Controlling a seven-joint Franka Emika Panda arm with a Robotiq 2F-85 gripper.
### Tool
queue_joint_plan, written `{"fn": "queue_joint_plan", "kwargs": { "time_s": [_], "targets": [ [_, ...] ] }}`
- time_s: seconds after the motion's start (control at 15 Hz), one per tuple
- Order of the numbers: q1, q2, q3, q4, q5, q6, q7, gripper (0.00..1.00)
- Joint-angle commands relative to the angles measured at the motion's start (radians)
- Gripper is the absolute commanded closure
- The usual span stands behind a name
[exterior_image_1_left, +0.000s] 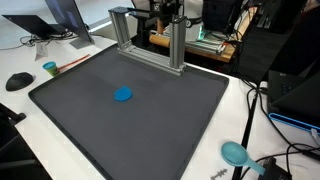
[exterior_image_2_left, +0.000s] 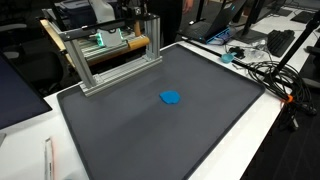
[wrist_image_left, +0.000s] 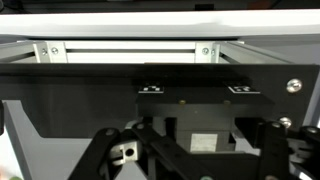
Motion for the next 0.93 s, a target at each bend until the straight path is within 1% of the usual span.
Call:
{"fn": "queue_joint_plan", "kwargs": {
  "time_s": [0.0,0.33,0.47,0.53,0.67,0.87],
  "targets": [
    [-0.004,-0.058,0.0,-0.027,-0.017,0.006,-0.013,0.0],
    [-0.008,-0.075,0.014,-0.006,-0.057,0.03,-0.011,0.0],
    [0.009,-0.061,0.005,0.029,-0.053,0.06,-0.047,0.0],
    [0.02,-0.043,-0.01,0.057,-0.031,0.072,-0.072,0.0],
    [0.022,0.002,-0.015,0.114,-0.027,0.093,-0.091,0.0],
    [0.013,0.132,0.008,0.237,-0.035,0.104,-0.059,0.0]
  ]
}}
